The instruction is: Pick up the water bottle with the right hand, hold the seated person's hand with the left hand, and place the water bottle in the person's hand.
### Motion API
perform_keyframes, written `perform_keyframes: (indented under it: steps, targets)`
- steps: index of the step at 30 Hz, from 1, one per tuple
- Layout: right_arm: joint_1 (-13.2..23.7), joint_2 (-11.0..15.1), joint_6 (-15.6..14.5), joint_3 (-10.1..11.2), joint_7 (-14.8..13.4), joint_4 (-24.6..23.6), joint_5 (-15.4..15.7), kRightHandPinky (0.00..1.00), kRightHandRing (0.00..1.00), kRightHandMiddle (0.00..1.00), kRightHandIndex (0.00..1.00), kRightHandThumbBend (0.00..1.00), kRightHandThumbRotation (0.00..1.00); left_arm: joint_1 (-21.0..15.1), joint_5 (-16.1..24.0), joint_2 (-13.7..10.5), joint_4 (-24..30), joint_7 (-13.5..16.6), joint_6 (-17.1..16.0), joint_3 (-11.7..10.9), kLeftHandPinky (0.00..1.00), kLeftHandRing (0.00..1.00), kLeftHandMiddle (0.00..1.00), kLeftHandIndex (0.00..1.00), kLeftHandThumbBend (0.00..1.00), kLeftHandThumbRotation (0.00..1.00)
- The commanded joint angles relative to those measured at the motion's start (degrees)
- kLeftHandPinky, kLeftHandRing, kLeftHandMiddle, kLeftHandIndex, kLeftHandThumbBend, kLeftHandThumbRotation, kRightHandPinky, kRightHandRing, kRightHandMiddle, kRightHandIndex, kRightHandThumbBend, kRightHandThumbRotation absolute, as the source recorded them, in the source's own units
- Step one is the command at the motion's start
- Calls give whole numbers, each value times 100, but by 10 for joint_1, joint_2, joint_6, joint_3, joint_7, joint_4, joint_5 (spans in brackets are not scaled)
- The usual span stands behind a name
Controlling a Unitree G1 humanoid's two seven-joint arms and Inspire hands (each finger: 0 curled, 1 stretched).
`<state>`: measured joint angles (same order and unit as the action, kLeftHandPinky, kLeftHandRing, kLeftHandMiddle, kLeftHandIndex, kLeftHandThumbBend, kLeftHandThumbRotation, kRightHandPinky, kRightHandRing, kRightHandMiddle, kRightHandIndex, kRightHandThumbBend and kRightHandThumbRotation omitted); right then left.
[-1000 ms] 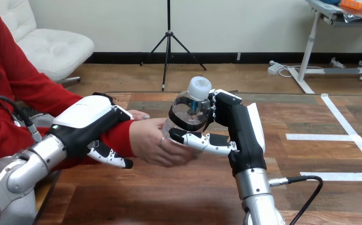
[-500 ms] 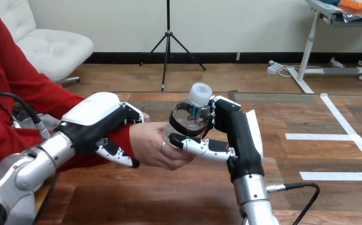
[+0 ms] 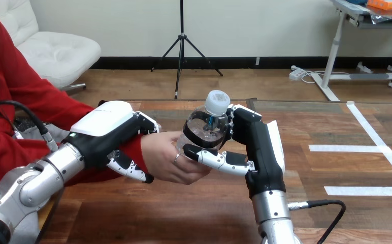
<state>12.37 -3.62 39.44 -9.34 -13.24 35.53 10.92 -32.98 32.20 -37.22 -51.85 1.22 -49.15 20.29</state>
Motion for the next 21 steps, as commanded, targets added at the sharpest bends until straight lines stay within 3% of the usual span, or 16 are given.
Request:
perform_keyframes:
  steps: [1, 21]
  targets:
    - [24, -75, 25, -27, -4, -11, -2, 29, 36, 45, 47, 85, 0, -19, -19, 18, 38, 3, -4, -18, 24, 31, 40, 43, 79, 8]
    - [23, -69, 30, -36, -10, 1, -3, 29, 36, 46, 48, 84, 0, -14, -13, 20, 40, 12, -3, -21, 24, 31, 40, 43, 80, 7]
